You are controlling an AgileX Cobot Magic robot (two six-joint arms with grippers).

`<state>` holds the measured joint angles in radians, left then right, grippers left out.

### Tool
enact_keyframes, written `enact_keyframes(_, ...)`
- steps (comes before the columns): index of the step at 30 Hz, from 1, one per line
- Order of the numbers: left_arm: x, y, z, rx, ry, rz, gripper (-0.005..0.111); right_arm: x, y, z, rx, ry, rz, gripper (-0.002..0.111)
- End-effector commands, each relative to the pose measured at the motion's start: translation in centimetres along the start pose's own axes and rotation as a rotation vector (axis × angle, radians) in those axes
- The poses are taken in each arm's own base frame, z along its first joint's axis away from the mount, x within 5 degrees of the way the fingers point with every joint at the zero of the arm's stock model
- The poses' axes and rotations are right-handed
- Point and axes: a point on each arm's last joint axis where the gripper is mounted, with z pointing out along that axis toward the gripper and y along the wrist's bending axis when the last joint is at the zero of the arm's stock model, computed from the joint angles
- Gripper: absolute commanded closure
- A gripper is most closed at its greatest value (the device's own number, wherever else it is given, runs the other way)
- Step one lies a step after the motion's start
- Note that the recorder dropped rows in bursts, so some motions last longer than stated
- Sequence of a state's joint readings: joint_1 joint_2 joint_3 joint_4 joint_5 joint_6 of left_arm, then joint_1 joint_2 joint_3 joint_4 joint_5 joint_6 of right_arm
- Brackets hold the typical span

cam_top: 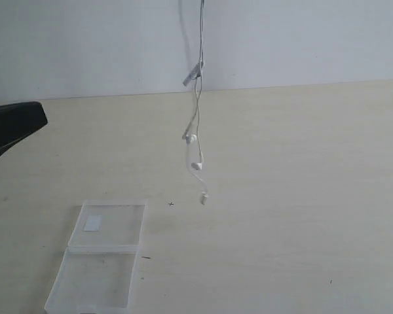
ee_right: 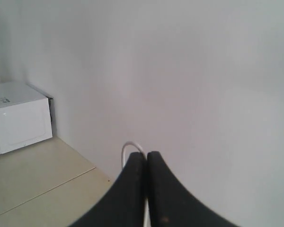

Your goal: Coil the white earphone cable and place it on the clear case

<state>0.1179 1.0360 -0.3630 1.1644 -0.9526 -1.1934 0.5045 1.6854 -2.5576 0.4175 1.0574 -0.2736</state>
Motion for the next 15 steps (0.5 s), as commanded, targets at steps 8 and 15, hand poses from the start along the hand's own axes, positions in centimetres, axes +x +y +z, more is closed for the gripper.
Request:
enact_keyframes(8,-1.4,1.2,1.3,0.013,-0.046,-0.028,0.107,1.3,-0.5,2.8,-0.044,0.024,0.114,0.108)
enact_keyframes(15,-3.1,1.7,3.3,0.099,0.022,0.086,0.102,2.1,-0.9,4.2,-0.059,0.038,0.139,0.108)
